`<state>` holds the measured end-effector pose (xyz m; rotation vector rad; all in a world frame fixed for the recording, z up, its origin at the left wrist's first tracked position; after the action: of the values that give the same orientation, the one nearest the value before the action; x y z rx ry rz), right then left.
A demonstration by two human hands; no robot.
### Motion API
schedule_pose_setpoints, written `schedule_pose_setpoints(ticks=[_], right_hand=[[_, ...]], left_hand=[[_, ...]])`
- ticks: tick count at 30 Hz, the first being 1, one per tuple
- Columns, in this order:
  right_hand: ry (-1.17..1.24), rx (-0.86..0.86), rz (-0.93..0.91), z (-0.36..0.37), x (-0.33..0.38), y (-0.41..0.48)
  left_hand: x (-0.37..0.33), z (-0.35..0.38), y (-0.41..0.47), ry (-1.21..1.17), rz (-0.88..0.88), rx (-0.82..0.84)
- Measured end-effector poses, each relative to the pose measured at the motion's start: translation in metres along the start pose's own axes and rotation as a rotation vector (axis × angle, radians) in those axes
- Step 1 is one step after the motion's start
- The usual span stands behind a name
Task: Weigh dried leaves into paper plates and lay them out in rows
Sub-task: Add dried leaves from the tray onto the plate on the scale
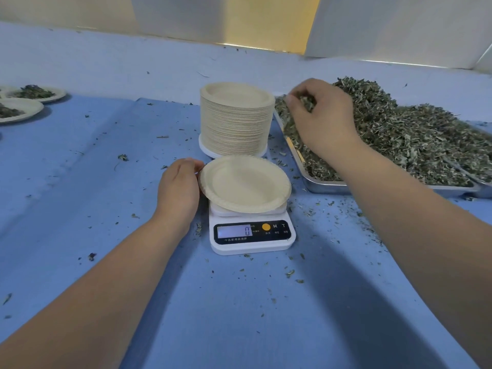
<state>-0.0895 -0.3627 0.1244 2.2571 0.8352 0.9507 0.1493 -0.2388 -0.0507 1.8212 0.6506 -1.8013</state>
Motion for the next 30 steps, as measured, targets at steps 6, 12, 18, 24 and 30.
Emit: schedule_pose_setpoints(ticks=[6, 12, 18, 24, 30], right_hand=[[0.153, 0.188, -0.139, 0.051, 0.068, -0.028], [-0.227, 0.577, -0.235, 0.110, 0.065, -0.058], [-0.079, 0.531, -0.109, 0.084, 0.054, -0.050], [-0.053, 0.419, -0.069, 0.051, 0.027, -0.071], [-0.302, 0.300, 0.103, 0.038, -0.044, -0.077]], left_hand=[[-0.004, -0.002, -0.002, 0.011, 0.026, 0.005], [-0.008, 0.000, -0.005, 0.009, 0.056, 0.023], [-0.011, 0.001, -0.003, -0.013, 0.085, 0.037], [-0.023, 0.016, -0.009, 0.048, 0.234, 0.197], [-0.022, 0.024, -0.009, 0.150, 0.258, 0.255]])
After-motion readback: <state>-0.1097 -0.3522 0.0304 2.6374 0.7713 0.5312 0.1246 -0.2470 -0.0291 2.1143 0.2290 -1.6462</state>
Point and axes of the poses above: each hand's wrist, its own y-axis towards the middle knuckle, its own z-axis out of the palm, x = y × z, the point moved 10 cm from there along y, towards the middle knuckle, and after that the axes turned 4 degrees about x, right-handed, at the moved point
